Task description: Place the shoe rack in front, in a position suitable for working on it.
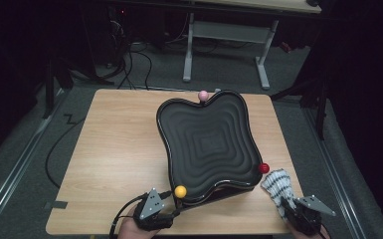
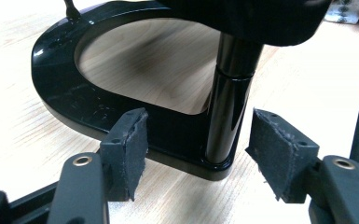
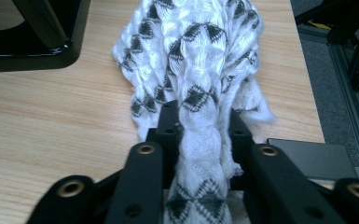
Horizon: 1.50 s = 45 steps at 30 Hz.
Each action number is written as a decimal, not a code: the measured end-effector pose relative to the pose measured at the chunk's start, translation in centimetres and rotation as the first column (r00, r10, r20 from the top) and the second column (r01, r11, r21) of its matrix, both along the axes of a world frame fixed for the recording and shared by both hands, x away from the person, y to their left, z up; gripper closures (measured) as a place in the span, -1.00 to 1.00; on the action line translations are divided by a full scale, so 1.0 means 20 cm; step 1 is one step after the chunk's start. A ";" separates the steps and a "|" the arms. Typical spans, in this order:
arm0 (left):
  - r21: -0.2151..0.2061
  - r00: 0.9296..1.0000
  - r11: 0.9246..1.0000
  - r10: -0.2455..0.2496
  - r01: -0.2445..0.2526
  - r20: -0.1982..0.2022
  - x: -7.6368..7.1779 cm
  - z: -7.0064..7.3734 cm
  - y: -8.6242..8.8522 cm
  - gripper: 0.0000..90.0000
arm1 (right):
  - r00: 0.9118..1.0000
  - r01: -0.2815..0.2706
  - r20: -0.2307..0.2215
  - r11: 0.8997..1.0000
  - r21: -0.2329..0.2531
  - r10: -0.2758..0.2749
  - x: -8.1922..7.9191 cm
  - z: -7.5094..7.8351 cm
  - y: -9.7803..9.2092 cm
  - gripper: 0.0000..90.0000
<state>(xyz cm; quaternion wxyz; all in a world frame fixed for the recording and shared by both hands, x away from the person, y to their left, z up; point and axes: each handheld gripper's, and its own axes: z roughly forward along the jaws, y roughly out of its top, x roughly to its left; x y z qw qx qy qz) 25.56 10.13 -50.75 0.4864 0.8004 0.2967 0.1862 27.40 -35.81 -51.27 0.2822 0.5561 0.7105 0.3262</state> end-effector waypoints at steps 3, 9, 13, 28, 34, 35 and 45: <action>-0.011 1.000 1.000 -0.003 0.003 0.002 -0.01 0.01 0.00 -0.19 | 0.999 -0.016 0.029 1.000 0.010 0.016 -0.02 0.03 0.02 0.72; -0.032 1.000 0.999 -0.004 0.004 -0.016 -0.01 0.01 0.00 -0.18 | 0.989 -0.022 0.147 0.999 0.024 0.018 -0.05 0.12 0.06 0.72; -0.012 1.000 1.000 0.006 -0.006 0.000 -0.03 0.02 0.01 -0.18 | 0.971 -0.029 0.239 0.998 0.047 0.017 -0.06 0.19 0.08 0.72; -0.023 0.998 0.998 0.067 -0.067 0.013 -0.10 0.01 0.07 -0.18 | 0.848 -0.174 0.521 0.979 0.110 0.092 0.00 0.56 0.35 0.71; -0.015 0.997 0.997 0.078 -0.077 0.027 -0.09 0.00 0.08 -0.20 | 0.814 -0.258 0.561 0.960 0.113 0.152 0.07 0.62 0.55 0.70; -0.022 0.996 0.996 0.083 -0.082 0.026 -0.09 0.00 0.08 -0.20 | 0.809 -0.272 0.565 0.956 0.111 0.164 0.08 0.62 0.59 0.70; -0.073 0.995 0.992 0.097 -0.098 -0.013 -0.04 0.04 0.01 -0.21 | 0.785 -0.368 0.570 0.923 0.115 0.242 0.11 0.61 0.80 0.69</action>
